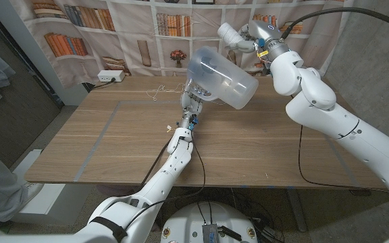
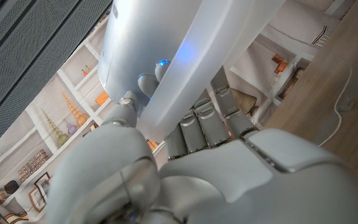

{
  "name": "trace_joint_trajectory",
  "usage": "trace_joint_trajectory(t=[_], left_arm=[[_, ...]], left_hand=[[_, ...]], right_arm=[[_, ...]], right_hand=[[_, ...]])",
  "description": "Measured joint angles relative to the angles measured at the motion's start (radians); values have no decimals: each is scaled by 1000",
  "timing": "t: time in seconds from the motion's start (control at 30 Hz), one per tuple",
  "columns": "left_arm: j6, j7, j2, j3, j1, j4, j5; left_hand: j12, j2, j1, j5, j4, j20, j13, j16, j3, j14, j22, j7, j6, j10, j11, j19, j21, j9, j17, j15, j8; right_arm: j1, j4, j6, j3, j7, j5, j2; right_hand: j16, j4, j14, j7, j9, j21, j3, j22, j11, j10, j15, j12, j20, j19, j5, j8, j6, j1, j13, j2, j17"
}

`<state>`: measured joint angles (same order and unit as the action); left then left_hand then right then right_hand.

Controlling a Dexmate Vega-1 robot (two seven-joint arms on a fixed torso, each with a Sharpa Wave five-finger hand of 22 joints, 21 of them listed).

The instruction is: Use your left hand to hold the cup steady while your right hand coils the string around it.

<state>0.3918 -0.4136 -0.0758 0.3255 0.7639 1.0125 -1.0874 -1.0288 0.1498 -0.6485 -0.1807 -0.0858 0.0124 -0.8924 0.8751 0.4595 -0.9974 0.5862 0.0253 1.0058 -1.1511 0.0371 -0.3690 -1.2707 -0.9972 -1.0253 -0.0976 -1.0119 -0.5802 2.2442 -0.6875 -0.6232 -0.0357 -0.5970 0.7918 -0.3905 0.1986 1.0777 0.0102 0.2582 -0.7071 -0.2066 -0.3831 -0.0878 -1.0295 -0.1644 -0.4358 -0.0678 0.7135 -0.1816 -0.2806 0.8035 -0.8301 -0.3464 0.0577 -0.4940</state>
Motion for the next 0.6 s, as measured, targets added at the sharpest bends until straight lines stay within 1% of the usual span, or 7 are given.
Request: trace_joint_trajectory(t=[0.13,0.2,0.4,0.43,0.57,0.6], left_arm=[[-17,-6,-4,0,-1,-2,-8],[-32,-7,-16,2,-1,1,-16],[-59,-7,-16,2,-1,1,-29],[-59,-7,-28,4,8,20,-29],[-59,-7,-32,5,12,27,-29],[-72,-7,-32,5,13,29,-35]], left_hand=[[0,0,0,0,0,0,0,0,0,1,0,0,0,0,0,0,0,-3,1,1,0],[0,0,0,0,0,0,0,0,0,1,0,0,0,2,-1,0,0,-2,0,1,0],[0,0,0,0,3,0,0,0,3,1,0,0,0,2,-1,0,0,6,2,1,2],[0,0,0,0,3,0,0,0,3,1,0,0,0,2,-1,0,0,10,2,1,6],[0,0,0,0,3,5,0,0,3,1,0,0,0,4,0,5,0,10,2,1,6],[0,0,0,0,3,5,0,0,3,1,0,0,0,5,-2,5,0,9,2,1,6]], right_arm=[[-1,5,2,-5,-5,-4,-6],[-2,8,6,-9,-17,-15,-9],[-5,16,6,-18,-17,-15,-18],[-5,16,14,-19,-33,-33,-18],[-5,16,17,-19,-41,-44,-18],[-10,25,18,-27,-42,-46,-26]], right_hand=[[0,0,0,0,0,-7,0,0,0,0,0,0,0,0,0,2,0,0,0,0,0],[0,0,0,0,0,-7,0,0,0,0,0,0,0,0,0,3,0,0,0,0,0],[0,0,2,0,0,-15,0,0,0,0,2,3,-4,-4,0,-1,0,0,0,0,0],[0,0,2,0,0,-15,0,0,0,0,2,3,-4,-4,1,-1,0,0,0,0,-3],[5,0,2,0,0,-15,0,-5,0,0,2,4,-4,-3,1,-1,0,0,-3,0,-5],[7,0,2,0,0,-17,0,-5,0,0,2,4,-4,-3,1,-1,0,0,-4,0,-5]])
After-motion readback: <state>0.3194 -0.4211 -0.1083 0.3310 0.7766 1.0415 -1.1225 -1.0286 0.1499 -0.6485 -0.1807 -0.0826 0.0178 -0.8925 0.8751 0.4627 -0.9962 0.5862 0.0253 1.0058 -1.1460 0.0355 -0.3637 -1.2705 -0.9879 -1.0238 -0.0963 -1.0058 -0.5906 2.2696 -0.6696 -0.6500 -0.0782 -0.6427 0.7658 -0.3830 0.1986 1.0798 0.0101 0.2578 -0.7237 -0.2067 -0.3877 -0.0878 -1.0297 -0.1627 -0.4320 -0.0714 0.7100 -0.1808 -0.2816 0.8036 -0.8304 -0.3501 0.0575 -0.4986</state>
